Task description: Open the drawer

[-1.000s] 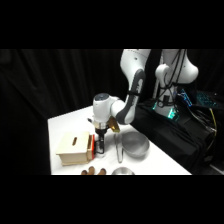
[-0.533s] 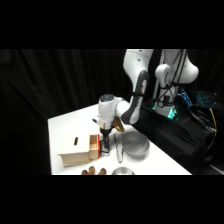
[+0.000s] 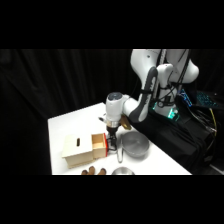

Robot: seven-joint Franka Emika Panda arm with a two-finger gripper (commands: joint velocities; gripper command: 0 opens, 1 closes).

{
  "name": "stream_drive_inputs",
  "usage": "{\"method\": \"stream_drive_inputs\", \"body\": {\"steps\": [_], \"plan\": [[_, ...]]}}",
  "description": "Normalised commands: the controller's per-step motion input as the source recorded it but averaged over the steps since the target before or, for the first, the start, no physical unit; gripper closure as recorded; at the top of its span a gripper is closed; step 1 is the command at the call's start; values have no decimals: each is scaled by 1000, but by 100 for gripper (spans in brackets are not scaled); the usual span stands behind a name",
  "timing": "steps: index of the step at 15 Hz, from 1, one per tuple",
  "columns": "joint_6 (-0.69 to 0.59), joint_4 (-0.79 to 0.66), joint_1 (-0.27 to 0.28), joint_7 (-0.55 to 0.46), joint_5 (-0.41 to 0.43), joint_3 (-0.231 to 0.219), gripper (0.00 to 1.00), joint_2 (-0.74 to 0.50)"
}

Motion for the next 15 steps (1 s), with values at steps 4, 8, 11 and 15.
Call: {"method": "stream_drive_inputs", "body": {"steps": [4, 8, 11, 15], "plan": [[-13, -356, 234, 154, -160, -158, 0, -365], [-43, -210, 177, 150, -198, -152, 0, -294], [-83, -176, 163, 160, -210, -158, 0, -304], [-202, -259, 167, 194, -248, -138, 0, -456]]}}
